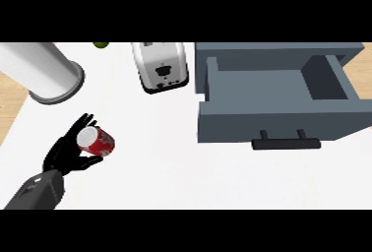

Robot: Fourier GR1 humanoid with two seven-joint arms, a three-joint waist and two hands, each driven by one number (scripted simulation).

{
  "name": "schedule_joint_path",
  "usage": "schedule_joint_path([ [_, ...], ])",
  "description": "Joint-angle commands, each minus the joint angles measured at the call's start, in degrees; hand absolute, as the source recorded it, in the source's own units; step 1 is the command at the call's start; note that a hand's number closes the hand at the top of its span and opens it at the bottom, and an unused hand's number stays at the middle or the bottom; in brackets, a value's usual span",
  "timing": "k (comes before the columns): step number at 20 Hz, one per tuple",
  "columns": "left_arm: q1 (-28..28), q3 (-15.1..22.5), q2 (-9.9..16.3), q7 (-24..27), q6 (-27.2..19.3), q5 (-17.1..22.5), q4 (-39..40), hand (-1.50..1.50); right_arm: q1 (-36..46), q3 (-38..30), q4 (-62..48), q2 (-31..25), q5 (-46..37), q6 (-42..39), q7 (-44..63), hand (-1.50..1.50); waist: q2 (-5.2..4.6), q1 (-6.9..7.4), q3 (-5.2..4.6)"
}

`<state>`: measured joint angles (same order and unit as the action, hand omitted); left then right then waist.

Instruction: Pick up the can, place it into the drawer and close the drawer

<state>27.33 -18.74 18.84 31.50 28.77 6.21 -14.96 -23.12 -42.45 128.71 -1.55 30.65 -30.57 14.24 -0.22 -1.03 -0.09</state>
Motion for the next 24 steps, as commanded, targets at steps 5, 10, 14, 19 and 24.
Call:
schedule_joint_path([
  [5,3.6,0.4,-0.2,-4.0,6.3,1.0,1.7,1.50,-1.2,-1.3,-1.0,0.4,1.3,-2.4,0.1,-1.50,0.12,0.18,0.05],
  [10,1.2,1.9,-3.2,1.6,9.2,0.7,-2.6,1.50,-3.7,-2.2,0.1,1.5,3.4,-3.1,-1.4,-1.50,0.22,0.16,0.06],
  [14,3.1,-0.3,-5.9,-2.2,2.1,4.1,-5.1,1.50,-3.0,-1.8,-0.9,1.5,3.8,-2.1,-1.2,-1.50,0.29,0.43,0.09],
  [19,2.9,-2.2,-14.3,0.0,-14.2,6.3,-12.5,1.50,-2.0,-1.3,1.5,1.5,2.4,0.8,1.7,-1.50,0.67,1.43,0.17],
  [24,-1.8,3.9,-18.6,-6.3,-19.2,9.5,-26.9,1.50,-5.6,-1.1,4.6,1.5,3.3,0.7,1.5,-1.50,0.89,1.51,0.18],
])
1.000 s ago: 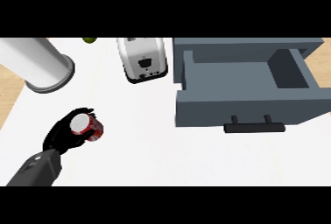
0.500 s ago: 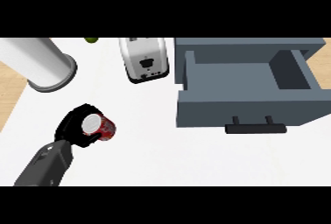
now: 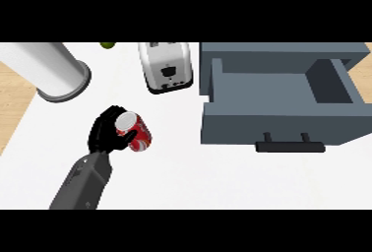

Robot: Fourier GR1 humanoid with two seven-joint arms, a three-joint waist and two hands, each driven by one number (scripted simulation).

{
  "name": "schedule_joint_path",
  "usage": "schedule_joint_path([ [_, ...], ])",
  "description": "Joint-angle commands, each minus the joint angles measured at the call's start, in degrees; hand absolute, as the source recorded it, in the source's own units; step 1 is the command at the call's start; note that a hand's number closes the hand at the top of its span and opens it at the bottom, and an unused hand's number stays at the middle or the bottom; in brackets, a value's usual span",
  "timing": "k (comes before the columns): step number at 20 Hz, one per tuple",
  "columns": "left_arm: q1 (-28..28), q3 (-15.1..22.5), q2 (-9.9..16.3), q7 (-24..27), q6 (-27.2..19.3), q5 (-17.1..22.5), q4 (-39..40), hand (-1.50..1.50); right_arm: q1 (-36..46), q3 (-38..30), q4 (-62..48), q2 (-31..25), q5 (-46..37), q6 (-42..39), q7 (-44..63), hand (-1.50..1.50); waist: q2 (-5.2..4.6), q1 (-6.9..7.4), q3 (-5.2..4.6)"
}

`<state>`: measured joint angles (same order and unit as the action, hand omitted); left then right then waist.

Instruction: Pick up the can, place it into the drawer and close the drawer

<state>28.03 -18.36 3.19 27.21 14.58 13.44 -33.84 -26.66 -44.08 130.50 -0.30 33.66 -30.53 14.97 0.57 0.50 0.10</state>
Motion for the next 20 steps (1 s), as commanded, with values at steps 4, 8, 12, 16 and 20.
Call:
schedule_joint_path([
  [4,-2.8,8.8,-3.1,-8.4,-10.3,4.6,-19.5,1.50,2.9,1.5,-0.1,0.3,-2.8,1.9,0.7,-1.50,-0.13,0.03,-0.04],
  [8,-5.2,11.9,-3.2,-17.8,-14.7,4.2,-33.2,1.50,0.9,-0.2,-1.1,0.2,0.1,-0.5,0.0,-1.50,-0.17,-0.18,-0.05],
  [12,-5.0,17.9,-3.2,-23.0,-21.4,3.4,-39.9,1.50,2.5,4.0,-0.3,0.3,-3.8,3.1,-0.4,-1.50,-0.41,-0.49,-0.07],
  [16,0.2,19.0,-3.2,-30.7,-27.4,2.0,-44.9,1.50,0.3,1.9,-2.6,0.3,-1.9,0.3,-2.9,-1.50,-0.42,-0.93,-0.06],
  [20,2.9,23.6,-3.2,-33.2,-33.6,0.5,-47.5,1.50,3.4,1.6,-0.7,-1.1,-1.5,2.9,0.7,-1.50,-0.48,-0.88,-0.08],
])
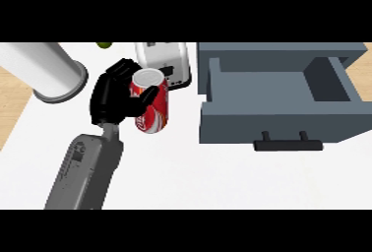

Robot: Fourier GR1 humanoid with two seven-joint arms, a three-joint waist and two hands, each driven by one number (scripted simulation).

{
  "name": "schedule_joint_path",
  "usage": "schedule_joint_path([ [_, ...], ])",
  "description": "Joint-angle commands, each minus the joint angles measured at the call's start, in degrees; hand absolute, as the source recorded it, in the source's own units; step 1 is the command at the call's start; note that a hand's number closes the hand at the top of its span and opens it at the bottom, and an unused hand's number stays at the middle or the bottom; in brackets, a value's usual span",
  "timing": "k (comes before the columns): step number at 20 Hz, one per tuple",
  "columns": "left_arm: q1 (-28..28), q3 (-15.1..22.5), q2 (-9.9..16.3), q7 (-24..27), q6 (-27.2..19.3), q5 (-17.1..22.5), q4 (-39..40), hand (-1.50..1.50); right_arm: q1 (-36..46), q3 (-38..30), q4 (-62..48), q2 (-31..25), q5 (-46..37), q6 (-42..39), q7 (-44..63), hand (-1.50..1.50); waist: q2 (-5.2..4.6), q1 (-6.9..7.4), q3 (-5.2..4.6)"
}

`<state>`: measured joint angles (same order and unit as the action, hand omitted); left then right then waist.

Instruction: Pick up the can, place it into the drawer and close the drawer

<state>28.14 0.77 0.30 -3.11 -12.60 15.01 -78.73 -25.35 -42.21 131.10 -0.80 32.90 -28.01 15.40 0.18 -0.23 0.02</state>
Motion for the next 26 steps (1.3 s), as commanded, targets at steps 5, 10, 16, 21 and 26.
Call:
schedule_joint_path([
  [5,14.3,0.2,-0.3,-7.6,-7.3,-3.0,2.6,1.50,0.1,0.7,3.7,-0.8,1.4,1.5,3.5,-1.50,-0.21,-0.59,-0.03],
  [10,17.5,6.3,-0.3,-8.2,-13.6,-1.7,4.3,1.50,1.7,1.1,-2.2,0.8,-2.7,-0.4,-1.2,-1.50,-0.18,-0.49,0.00],
  [16,28.2,7.4,-0.3,-8.2,-18.3,1.2,12.8,1.50,-1.0,3.8,0.5,0.8,-2.2,0.0,-1.3,-1.50,-0.27,-1.40,0.02],
  [21,34.3,6.0,-0.3,-4.9,-17.9,2.8,20.4,1.50,1.4,1.1,-1.7,-1.4,0.9,0.5,-0.2,-1.50,-0.34,-1.23,0.01],
  [26,40.7,7.9,-0.3,-3.8,-20.2,6.6,27.9,1.50,1.2,2.2,-1.1,0.6,-2.2,-0.2,-1.7,-1.50,-0.44,-1.53,0.01],
])
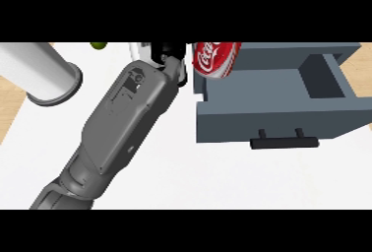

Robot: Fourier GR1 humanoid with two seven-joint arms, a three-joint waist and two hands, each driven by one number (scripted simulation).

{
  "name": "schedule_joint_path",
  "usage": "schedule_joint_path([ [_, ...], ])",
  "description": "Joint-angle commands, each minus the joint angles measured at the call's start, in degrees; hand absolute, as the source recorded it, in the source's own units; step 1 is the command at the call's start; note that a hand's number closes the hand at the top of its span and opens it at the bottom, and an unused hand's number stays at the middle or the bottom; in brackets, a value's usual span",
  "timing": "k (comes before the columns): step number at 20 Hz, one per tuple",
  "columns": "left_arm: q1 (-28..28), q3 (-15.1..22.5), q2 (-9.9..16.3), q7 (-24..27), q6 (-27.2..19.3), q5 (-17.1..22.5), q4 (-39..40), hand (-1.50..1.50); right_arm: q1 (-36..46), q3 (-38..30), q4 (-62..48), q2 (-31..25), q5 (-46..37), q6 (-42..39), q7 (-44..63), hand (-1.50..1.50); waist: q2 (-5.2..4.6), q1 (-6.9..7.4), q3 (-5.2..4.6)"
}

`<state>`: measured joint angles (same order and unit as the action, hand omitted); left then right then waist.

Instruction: Pick up the can, place it into the drawer and close the drawer

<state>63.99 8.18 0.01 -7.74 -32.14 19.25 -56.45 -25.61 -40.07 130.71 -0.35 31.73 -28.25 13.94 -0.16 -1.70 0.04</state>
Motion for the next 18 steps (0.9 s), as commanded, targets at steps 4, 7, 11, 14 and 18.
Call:
schedule_joint_path([
  [4,9.4,1.3,0.0,3.8,-2.2,5.7,11.3,1.50,0.7,-0.4,0.0,0.1,0.9,-0.2,1.2,-1.50,-0.20,-0.63,0.01],
  [7,9.5,6.5,0.0,6.2,-4.0,11.3,13.4,1.50,4.6,1.9,2.4,-1.1,-1.3,4.2,4.2,-1.50,-0.42,-1.29,-0.01],
  [11,13.4,9.2,0.0,7.3,-5.8,15.6,17.2,1.50,4.4,1.8,0.8,-0.7,-1.2,2.3,3.1,-1.50,-0.48,-1.98,0.04],
  [14,14.1,9.6,0.0,9.3,-4.8,18.0,20.1,1.50,4.0,0.6,-0.5,-1.0,-0.3,0.9,2.0,-1.50,-0.52,-2.18,0.06],
  [18,14.5,13.0,0.0,10.2,-6.3,20.6,22.0,1.50,4.6,-0.2,1.0,-2.8,2.8,3.4,5.8,-1.50,-0.39,-1.93,0.03],
])
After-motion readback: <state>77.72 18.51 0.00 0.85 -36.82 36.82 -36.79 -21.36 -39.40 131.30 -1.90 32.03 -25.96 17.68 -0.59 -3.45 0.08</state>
